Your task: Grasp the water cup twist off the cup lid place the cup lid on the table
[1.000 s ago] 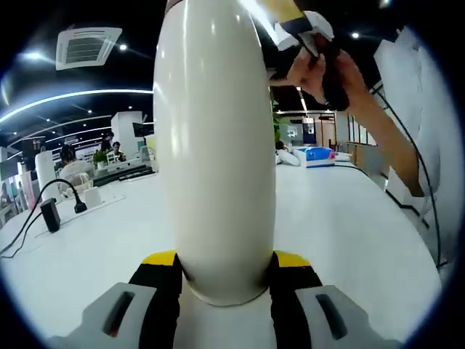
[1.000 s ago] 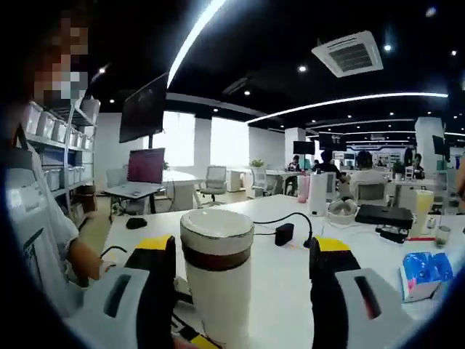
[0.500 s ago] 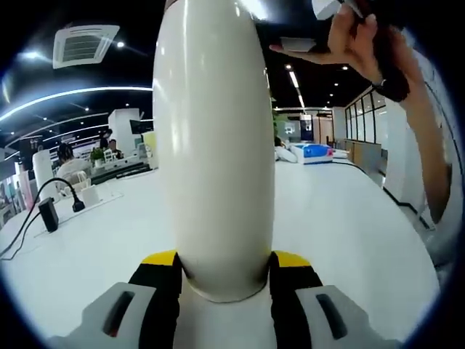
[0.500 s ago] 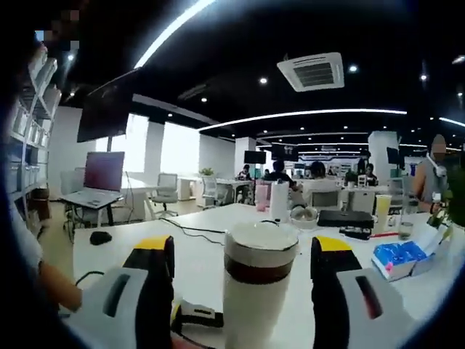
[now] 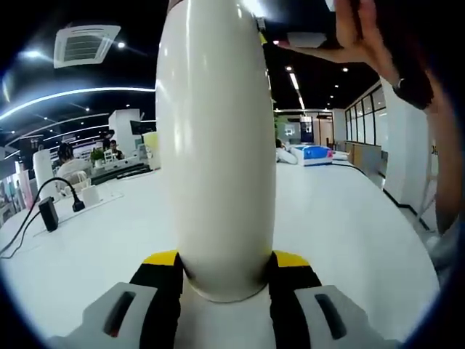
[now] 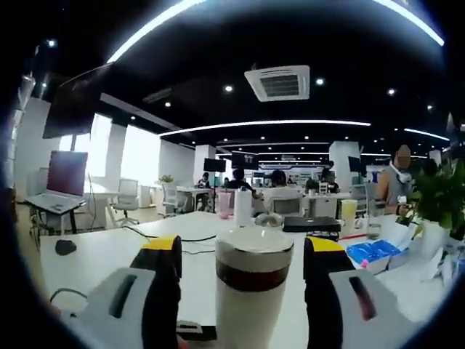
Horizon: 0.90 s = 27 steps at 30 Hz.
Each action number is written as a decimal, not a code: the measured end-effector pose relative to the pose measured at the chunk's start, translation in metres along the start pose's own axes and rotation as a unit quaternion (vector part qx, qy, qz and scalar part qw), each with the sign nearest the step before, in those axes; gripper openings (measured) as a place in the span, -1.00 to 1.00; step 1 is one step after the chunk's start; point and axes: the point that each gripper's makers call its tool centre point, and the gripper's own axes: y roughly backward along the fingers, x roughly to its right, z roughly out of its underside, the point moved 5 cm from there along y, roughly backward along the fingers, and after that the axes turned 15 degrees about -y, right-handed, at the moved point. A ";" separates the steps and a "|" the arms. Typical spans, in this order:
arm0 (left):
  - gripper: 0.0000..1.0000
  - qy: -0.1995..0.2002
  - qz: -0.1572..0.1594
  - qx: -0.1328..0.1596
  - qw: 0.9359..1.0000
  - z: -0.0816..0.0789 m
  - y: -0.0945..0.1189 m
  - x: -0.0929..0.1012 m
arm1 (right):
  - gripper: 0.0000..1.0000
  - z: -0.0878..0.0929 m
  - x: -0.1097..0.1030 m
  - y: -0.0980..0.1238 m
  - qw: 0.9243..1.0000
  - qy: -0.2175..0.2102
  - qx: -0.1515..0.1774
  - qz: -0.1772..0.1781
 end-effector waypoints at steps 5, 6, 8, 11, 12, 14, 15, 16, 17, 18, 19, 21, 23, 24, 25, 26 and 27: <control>-0.04 0.000 0.000 0.000 1.000 0.000 0.000 0.000 | 0.05 -0.001 0.002 0.000 1.000 -0.004 0.012 0.006; -0.04 0.000 0.000 0.000 1.000 0.000 0.000 0.000 | 0.03 -0.002 0.003 0.000 1.000 -0.003 0.014 0.010; -0.04 -0.001 0.000 0.001 1.000 0.000 0.000 0.000 | -0.02 -0.002 0.004 0.000 1.000 -0.002 0.015 0.014; -0.04 0.000 0.000 0.001 1.000 0.000 0.000 0.000 | -0.09 -0.002 0.006 0.000 1.000 0.004 0.016 0.020; -0.04 -0.001 0.001 0.001 1.000 0.000 0.001 0.000 | -0.09 -0.003 0.007 0.000 1.000 0.002 0.016 0.019; -0.04 0.000 0.001 0.001 1.000 0.000 0.001 0.000 | -0.10 -0.003 0.007 0.000 1.000 -0.001 0.014 0.016; -0.04 0.000 0.001 0.002 1.000 0.000 0.001 0.000 | -0.10 -0.003 0.007 0.000 1.000 0.002 0.012 0.015; -0.04 0.000 0.001 0.002 1.000 0.000 0.001 0.000 | -0.10 -0.003 0.007 0.000 1.000 0.003 0.009 0.015; -0.04 0.000 0.001 0.002 1.000 0.000 0.001 0.000 | -0.10 -0.003 0.007 0.000 1.000 0.004 0.008 0.014; -0.04 0.000 0.001 0.002 1.000 0.000 0.001 0.000 | -0.10 -0.003 0.007 0.000 1.000 0.004 0.006 0.012; -0.04 0.000 0.001 0.002 1.000 0.000 0.001 0.000 | -0.10 -0.003 0.008 0.000 1.000 0.005 0.004 0.007; -0.04 0.001 0.001 0.002 1.000 0.000 0.001 0.000 | -0.10 -0.003 0.008 0.000 1.000 0.012 0.001 -0.006; -0.04 0.001 0.001 0.003 1.000 0.000 0.002 0.000 | -0.10 -0.003 0.010 0.000 1.000 0.014 -0.003 -0.020; -0.04 0.001 0.001 0.003 1.000 0.000 0.002 0.001 | -0.11 -0.003 0.011 0.000 1.000 0.012 -0.005 -0.028; -0.04 0.001 0.001 0.003 1.000 0.000 0.002 0.001 | -0.11 -0.003 0.012 0.000 0.999 0.010 -0.006 -0.035; -0.04 0.001 0.001 0.003 1.000 0.000 0.002 0.001 | -0.11 -0.003 0.012 0.000 0.999 0.005 -0.007 -0.044; -0.04 0.001 0.002 0.003 1.000 0.000 0.001 0.001 | -0.11 -0.003 0.013 0.000 0.999 0.007 -0.008 -0.050</control>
